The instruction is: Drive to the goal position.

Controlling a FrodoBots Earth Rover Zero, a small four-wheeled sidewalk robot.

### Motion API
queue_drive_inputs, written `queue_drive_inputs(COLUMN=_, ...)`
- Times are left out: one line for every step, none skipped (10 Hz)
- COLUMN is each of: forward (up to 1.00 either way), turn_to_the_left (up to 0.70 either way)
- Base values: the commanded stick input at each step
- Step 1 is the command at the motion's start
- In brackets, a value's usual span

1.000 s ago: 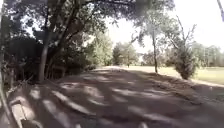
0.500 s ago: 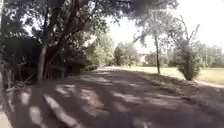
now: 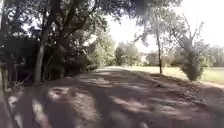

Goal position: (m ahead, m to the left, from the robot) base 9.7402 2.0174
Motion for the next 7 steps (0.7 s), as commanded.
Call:
queue_drive_inputs(forward=0.7, turn_to_the_left=0.0)
queue_drive_inputs(forward=0.7, turn_to_the_left=0.0)
queue_drive_inputs(forward=0.7, turn_to_the_left=0.0)
queue_drive_inputs(forward=0.7, turn_to_the_left=0.0)
queue_drive_inputs(forward=0.7, turn_to_the_left=0.0)
queue_drive_inputs(forward=0.7, turn_to_the_left=0.0)
queue_drive_inputs(forward=0.7, turn_to_the_left=0.0)
